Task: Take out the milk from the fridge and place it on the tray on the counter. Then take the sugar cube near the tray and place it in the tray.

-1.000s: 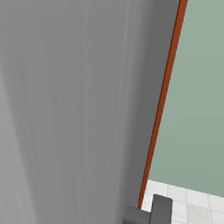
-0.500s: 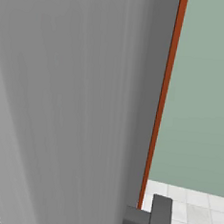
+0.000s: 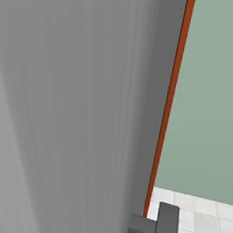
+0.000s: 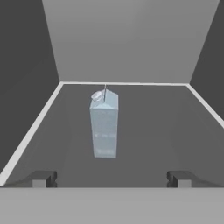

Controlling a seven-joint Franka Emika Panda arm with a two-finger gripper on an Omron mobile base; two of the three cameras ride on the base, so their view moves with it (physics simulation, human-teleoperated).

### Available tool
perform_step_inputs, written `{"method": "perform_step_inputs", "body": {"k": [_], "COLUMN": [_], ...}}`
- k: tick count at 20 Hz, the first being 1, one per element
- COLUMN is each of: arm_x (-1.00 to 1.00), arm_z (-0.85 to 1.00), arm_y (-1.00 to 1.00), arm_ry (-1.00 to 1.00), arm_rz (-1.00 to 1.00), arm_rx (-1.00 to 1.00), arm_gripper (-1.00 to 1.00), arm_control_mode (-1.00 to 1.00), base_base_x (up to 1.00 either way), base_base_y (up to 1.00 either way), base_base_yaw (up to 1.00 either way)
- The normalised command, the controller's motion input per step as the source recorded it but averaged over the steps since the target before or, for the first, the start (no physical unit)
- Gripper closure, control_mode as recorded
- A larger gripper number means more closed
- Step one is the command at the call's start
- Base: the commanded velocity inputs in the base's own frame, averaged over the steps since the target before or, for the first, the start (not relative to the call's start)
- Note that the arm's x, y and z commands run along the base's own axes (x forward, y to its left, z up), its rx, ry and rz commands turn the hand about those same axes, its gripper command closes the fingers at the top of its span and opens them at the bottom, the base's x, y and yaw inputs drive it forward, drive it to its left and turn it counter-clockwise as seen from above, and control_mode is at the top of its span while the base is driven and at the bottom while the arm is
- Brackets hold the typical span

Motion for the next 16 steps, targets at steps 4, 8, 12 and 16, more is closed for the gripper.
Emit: {"method": "perform_step_inputs", "body": {"k": [4, 8, 12, 16], "arm_x": [0.0, 0.0, 0.1, 0.21], "arm_z": [-0.14, -0.11, -0.09, -0.14], "arm_y": [0.0, 0.0, 0.0, 0.0], "arm_ry": [0.0, -0.01, -0.02, -0.06], "arm_rz": [0.0, 0.0, 0.0, 0.0], "arm_rx": [0.0, 0.0, 0.0, 0.0], "arm_gripper": [-1.0, -1.0, -1.0, -1.0], "arm_control_mode": [-1.0, -1.0, -1.0, -1.0], "base_base_x": [0.0, 0.0, 0.0, 0.0], "base_base_y": [0.0, 0.0, 0.0, 0.0], "base_base_yaw": [0.0, 0.0, 0.0, 0.0]}}
